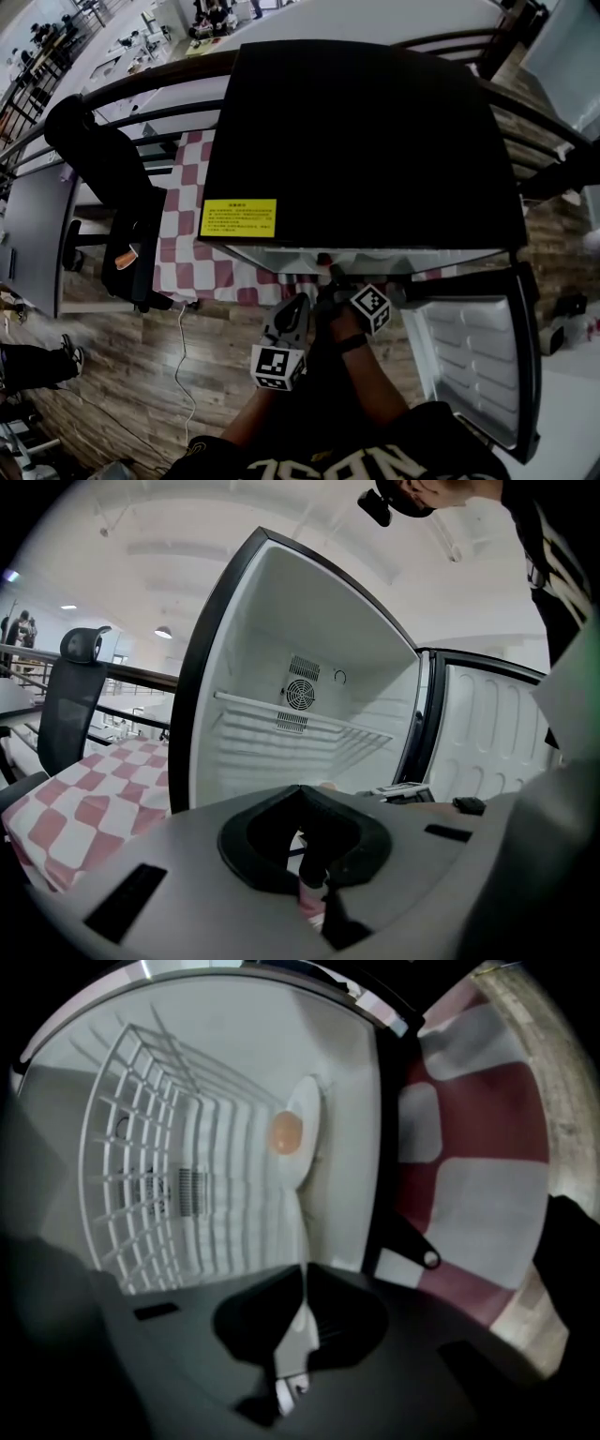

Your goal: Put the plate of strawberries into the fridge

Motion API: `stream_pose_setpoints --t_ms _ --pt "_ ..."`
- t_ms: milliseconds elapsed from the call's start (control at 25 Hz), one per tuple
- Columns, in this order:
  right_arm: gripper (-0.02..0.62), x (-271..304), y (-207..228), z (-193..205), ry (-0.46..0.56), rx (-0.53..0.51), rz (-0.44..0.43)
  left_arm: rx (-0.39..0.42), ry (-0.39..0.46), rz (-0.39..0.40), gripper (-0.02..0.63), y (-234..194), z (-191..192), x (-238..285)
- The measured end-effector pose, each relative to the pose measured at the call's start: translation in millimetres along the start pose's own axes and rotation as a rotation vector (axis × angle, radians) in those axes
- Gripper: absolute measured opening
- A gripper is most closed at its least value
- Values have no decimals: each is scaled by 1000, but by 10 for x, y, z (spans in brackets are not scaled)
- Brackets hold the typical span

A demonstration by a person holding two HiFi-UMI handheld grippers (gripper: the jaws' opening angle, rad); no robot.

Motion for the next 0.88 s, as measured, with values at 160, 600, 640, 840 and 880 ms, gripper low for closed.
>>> stream_pose_setpoints --t_ms 160,600,640,840,880 --pt "29 136 -69 -45 24 -43 13 3 2 -18 17 -10 0 -9" --pt "31 316 -116 -71 32 -156 121 -7 -3 -64 17 -136 -2 -96" --pt "32 331 -110 -69 31 -164 136 -6 -3 -74 17 -149 -5 -107" --pt "100 391 -184 -20 2 -301 180 -21 -12 -100 18 -184 29 -165" --pt "147 405 -223 4 -8 -332 180 -23 -14 -100 17 -190 38 -173"
Point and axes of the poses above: the fingertips, and each gripper's own axes: x forward along the fingers, y to its right, z out of its underside, the point moved 2 cm from there along -x, backward along the fingers, and after that the axes turned 2 degrees about x, right-handed, at the moved point
